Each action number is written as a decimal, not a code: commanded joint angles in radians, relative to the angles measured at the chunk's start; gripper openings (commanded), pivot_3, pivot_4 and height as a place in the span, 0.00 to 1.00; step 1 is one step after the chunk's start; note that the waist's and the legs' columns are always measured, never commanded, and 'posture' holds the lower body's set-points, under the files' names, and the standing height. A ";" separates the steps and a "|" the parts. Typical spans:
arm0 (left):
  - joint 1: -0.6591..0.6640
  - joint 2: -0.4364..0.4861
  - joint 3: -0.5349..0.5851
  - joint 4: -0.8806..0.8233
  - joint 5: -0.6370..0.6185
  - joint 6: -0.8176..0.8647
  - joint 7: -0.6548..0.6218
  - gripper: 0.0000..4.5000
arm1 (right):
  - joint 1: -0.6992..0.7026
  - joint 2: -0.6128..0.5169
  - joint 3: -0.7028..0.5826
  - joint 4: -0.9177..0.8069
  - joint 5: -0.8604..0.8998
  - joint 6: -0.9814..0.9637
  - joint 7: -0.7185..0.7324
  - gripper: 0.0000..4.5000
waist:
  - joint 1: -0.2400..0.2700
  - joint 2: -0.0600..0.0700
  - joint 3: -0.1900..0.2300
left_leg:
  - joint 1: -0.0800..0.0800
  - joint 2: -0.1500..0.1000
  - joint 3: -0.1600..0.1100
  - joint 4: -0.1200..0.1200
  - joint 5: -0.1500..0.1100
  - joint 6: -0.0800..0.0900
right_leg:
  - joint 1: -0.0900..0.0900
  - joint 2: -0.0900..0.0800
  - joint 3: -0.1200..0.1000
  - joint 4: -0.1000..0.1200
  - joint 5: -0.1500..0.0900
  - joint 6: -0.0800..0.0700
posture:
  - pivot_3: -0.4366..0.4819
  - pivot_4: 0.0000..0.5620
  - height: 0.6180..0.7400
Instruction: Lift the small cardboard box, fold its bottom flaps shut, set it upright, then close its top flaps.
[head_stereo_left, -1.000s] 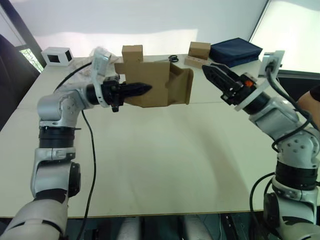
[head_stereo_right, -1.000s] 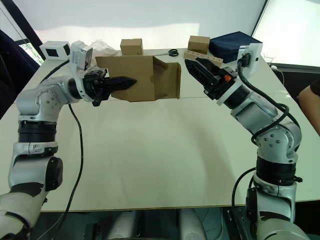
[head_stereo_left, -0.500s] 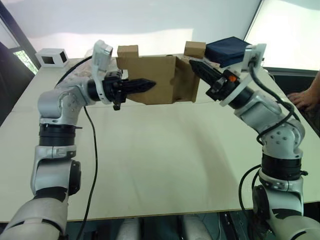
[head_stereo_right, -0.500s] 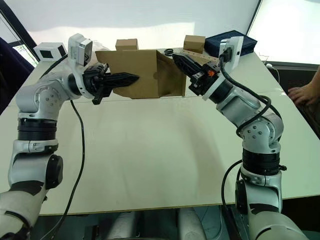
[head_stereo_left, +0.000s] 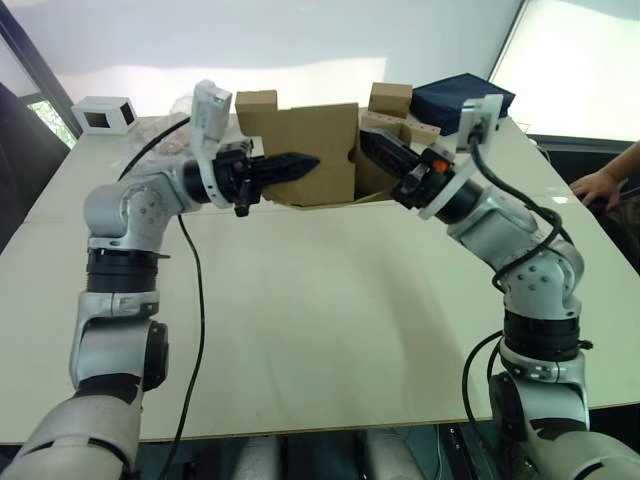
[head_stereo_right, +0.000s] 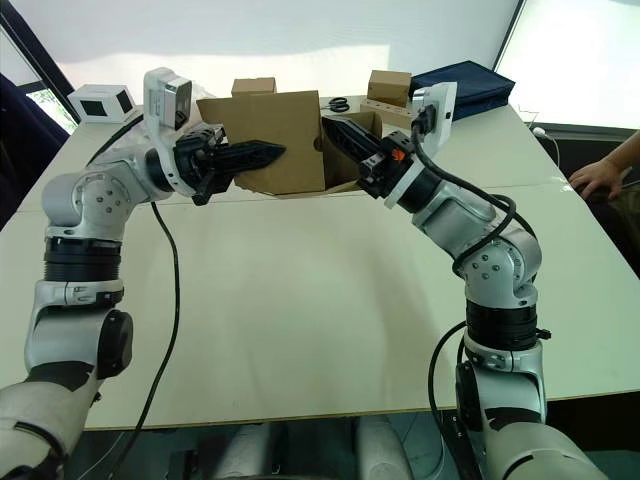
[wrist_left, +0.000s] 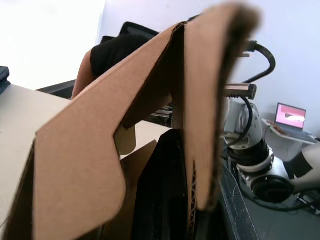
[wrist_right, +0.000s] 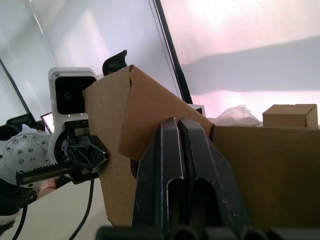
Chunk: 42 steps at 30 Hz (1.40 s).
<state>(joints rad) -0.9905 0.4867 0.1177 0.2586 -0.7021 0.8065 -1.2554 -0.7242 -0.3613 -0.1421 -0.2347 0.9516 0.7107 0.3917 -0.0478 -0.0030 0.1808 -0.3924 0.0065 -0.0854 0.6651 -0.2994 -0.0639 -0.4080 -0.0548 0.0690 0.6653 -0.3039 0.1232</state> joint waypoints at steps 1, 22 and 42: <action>-0.025 -0.015 0.020 -0.047 -0.040 0.013 0.028 0.00 | -0.022 0.034 0.019 -0.055 -0.016 -0.022 -0.007 0.00 | 0.000 0.000 0.000 | 0.000 0.000 0.000 0.000 0.000 0.000 | 0.000 0.000 0.000 0.000 0.000 0.000 | 0.48 0.27 1.00; -0.034 0.031 -0.030 -0.036 -0.017 -0.005 -0.016 0.00 | 0.036 0.001 -0.028 -0.160 0.026 0.035 -0.020 0.00 | 0.000 0.000 0.000 | 0.000 0.000 0.000 0.000 0.000 0.000 | 0.000 0.000 0.000 0.000 0.000 0.000 | 0.48 0.27 1.00; -0.023 0.009 -0.039 -0.052 -0.034 0.030 -0.005 0.00 | 0.056 0.052 0.047 -0.166 -0.103 -0.030 -0.007 0.00 | 0.001 0.000 0.000 | 0.000 0.000 0.000 0.000 0.000 0.000 | 0.000 0.000 0.000 0.000 0.000 0.000 | 0.48 0.27 1.00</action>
<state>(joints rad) -0.9899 0.4845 0.0842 0.2014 -0.7500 0.8605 -1.2595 -0.6678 -0.3074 -0.0844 -0.3493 0.8229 0.6817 0.3701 -0.0468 -0.0028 0.1809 -0.3924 0.0064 -0.0853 0.6647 -0.2993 -0.0641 -0.4082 -0.0547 0.0692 0.6651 -0.3039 0.1232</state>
